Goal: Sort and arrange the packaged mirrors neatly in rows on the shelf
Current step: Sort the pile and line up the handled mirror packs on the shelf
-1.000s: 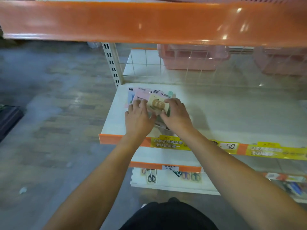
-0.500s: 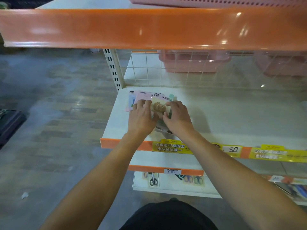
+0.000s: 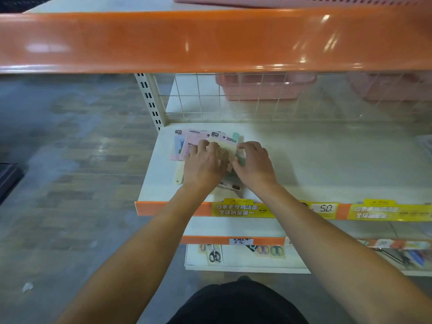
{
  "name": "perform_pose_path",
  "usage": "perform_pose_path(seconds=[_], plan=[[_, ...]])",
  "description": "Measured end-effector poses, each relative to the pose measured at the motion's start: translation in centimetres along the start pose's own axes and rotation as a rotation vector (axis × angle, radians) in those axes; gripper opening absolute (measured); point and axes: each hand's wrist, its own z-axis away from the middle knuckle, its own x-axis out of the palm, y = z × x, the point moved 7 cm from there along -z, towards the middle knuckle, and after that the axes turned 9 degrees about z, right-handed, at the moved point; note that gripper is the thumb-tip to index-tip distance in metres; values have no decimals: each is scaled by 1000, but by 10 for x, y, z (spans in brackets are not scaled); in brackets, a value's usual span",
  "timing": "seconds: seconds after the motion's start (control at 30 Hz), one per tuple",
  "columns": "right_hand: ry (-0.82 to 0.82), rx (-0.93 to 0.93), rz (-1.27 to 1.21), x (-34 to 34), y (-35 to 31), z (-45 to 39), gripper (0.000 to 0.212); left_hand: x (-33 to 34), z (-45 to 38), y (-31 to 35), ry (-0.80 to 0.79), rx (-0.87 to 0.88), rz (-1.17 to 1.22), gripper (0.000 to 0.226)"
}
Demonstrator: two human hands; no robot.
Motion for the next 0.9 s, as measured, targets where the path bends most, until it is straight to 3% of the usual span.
perform_pose_path(seconds=[0.27, 0.47, 0.63, 0.77, 0.9], plan=[[0, 37, 6, -9, 21, 7, 36, 21, -3, 10, -74, -75, -113, 79], [3, 33, -24, -11, 31, 16, 34, 18, -5, 18, -88, -115, -80, 65], [30, 47, -85, -22, 42, 16, 32, 2, -2, 26, 0, -138, 92, 47], [71, 80, -276, -33, 51, 14, 28, -10, 3, 42, 112, -114, 460, 31], [57, 102, -430, -39, 51, 15, 27, 1, 6, 65, 65, -53, 666, 36]])
